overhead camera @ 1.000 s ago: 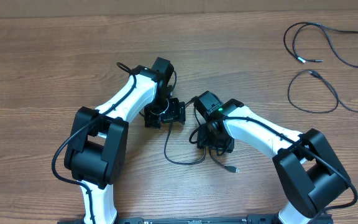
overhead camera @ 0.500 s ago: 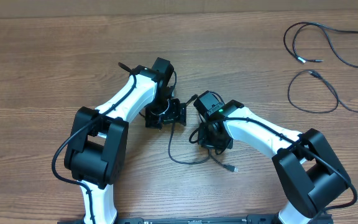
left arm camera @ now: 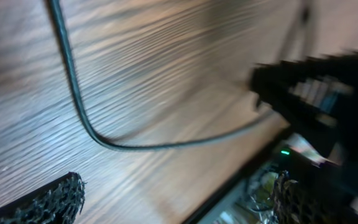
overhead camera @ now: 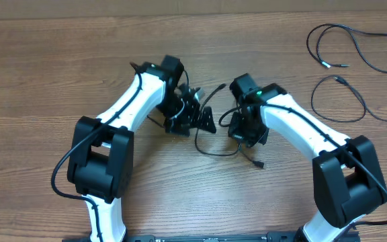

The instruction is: Untangle cables

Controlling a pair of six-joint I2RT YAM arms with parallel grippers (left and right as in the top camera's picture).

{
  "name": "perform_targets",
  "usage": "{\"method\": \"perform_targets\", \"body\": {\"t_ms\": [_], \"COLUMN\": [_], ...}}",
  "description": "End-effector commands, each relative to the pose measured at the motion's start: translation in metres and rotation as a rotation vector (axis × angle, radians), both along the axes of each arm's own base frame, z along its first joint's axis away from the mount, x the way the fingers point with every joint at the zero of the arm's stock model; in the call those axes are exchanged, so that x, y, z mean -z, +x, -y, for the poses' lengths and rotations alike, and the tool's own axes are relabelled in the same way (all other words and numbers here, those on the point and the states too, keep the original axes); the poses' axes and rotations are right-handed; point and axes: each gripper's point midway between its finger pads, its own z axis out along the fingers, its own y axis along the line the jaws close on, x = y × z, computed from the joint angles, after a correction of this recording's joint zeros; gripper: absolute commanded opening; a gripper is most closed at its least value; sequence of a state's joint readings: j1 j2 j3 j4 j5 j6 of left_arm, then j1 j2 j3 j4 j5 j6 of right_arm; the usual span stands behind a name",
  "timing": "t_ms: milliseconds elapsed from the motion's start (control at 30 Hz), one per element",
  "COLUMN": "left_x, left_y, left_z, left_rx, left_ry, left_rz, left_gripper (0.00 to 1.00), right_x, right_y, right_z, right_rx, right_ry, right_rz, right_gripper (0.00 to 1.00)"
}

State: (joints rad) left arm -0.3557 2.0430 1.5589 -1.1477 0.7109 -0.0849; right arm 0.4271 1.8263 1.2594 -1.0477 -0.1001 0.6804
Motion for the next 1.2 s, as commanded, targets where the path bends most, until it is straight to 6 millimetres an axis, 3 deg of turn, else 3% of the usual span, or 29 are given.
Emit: {"method": "perform_targets", "body": {"t_ms": [0, 200, 367, 567, 667, 833, 933, 1167], "left_x": [-0.058, -0.094, -0.091, -0.089, -0.089, -0.089, -0.087, -0.085], "left_y": [0.012, 0.011, 0.007, 0.007, 0.006, 0.006, 0.007, 0.008], "left_z": [0.014, 0.009, -0.001, -0.003, -0.003, -0.003, -0.005, -0.008], "left_rx": [0.049, 0.052, 0.050, 0.051, 0.051, 0.052, 0.051, 0.051], "left_ry": [-0.155, -0.153, -0.086, -0.072, -0.071, -0.069, -0.053, -0.030], "left_rz": [0.141, 0.247, 0.246, 0.246, 0.242, 0.242, 0.247, 0.253], "left_gripper": [1.00, 1.00, 1.00, 1.00, 1.00, 1.00, 1.00, 1.00], "right_x": [-0.026, -0.091, -0.160, -0.223, -0.239, -0.248, -0.247, -0.251], "right_y": [0.022, 0.046, 0.051, 0.040, 0.030, 0.008, -0.005, -0.021], "right_z": [0.011, 0.052, 0.100, 0.166, 0.205, 0.263, 0.289, 0.329], "right_rx": [0.082, 0.236, 0.324, 0.496, 0.613, 0.774, 0.862, 0.967], "right_ry": [0.017, 0.074, 0.103, 0.090, 0.058, -0.008, -0.040, -0.084], "right_rz": [0.068, 0.230, 0.418, 0.622, 0.682, 0.715, 0.713, 0.746], "right_gripper": [0.04, 0.04, 0.04, 0.04, 0.04, 0.04, 0.04, 0.04]}}
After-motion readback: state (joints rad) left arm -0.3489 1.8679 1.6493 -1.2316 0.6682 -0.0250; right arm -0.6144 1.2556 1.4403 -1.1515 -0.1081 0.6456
